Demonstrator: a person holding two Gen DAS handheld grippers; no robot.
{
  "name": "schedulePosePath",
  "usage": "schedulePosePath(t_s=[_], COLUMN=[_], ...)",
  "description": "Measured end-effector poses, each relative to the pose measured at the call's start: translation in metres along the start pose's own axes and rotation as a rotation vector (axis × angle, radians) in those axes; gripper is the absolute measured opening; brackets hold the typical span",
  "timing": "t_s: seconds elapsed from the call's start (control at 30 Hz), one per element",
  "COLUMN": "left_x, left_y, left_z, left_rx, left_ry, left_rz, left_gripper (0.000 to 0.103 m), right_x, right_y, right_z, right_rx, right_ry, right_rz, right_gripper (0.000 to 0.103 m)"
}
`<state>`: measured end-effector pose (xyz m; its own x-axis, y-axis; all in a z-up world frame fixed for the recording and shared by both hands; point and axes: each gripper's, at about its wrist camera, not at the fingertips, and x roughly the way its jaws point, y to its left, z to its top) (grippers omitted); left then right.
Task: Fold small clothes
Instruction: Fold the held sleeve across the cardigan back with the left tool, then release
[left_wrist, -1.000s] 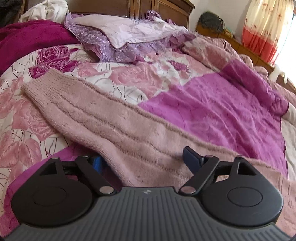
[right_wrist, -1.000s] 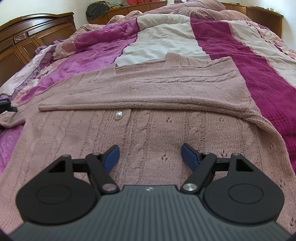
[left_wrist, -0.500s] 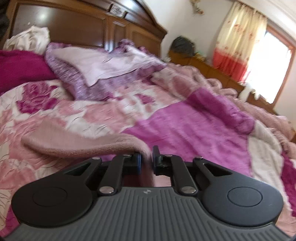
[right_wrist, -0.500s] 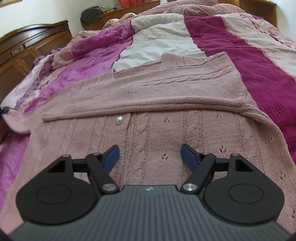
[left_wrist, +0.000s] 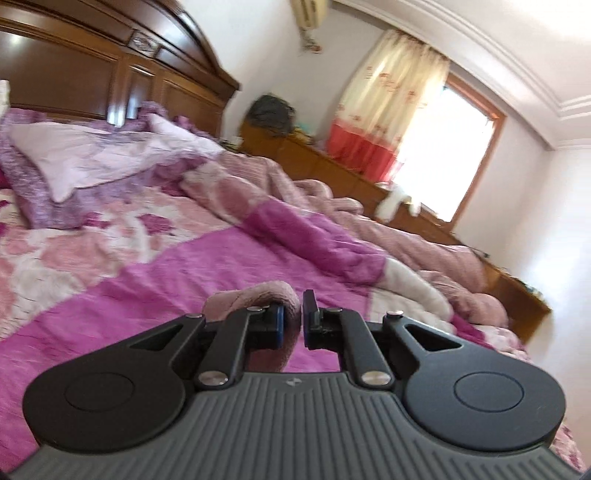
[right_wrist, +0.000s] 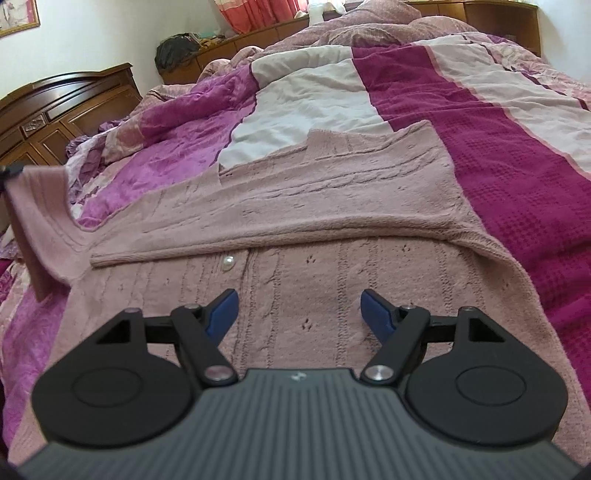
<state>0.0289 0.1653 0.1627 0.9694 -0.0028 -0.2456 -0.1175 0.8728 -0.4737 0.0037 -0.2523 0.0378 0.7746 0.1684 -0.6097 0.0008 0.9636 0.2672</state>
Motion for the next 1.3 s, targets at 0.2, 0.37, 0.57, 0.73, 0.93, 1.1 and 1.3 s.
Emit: schedulePosePath(t_s=[0.2, 0.37, 0.57, 0.73, 0.93, 1.1, 1.3], left_x=[0.015, 0.022, 0.041, 0.061, 0.082, 0.091, 0.085], left_y=[-0.045, -0.085, -0.123, -0.135, -0.141, -0.137, -0.132], left_z=[-0.018, -0.037, -0.074, -0.116, -0.161, -0.182, -0.192], left_rx=[-0.015, -0.013, 0.037, 0.083, 0.157, 0.169, 0.218], left_ry=[0.047, 0.074, 0.147, 0.26, 0.387, 0.505, 0.567], left_rz=[-0.072, -0.131, -0.162, -0.17, -0.158, -0.152, -0.142], left_gripper=[0.01, 0.01, 0.01, 0.01, 0.01, 0.011, 0.028], right_x=[-0.004, -0.006, -0.006, -0.004, -0.002, 0.0, 0.001], right_y=[-0.008, -0.016, -0.026, -0.035, -0.041, -0.044, -0.042], right_z=[0.003, 0.006, 0.003, 0.001, 0.0, -0.002, -0.002], right_rx=[0.044, 0.062, 0.105, 0.129, 0.149, 0.156, 0.155], right_ry=[-0.014, -0.03, -0.029, -0.03, -0.027, -0.023, -0.02], right_rz=[0.012, 0.018, 0.024, 0.025, 0.033, 0.037, 0.036], right_gripper=[0.075, 0.075, 0.075, 0.075, 0.075, 0.075, 0.075])
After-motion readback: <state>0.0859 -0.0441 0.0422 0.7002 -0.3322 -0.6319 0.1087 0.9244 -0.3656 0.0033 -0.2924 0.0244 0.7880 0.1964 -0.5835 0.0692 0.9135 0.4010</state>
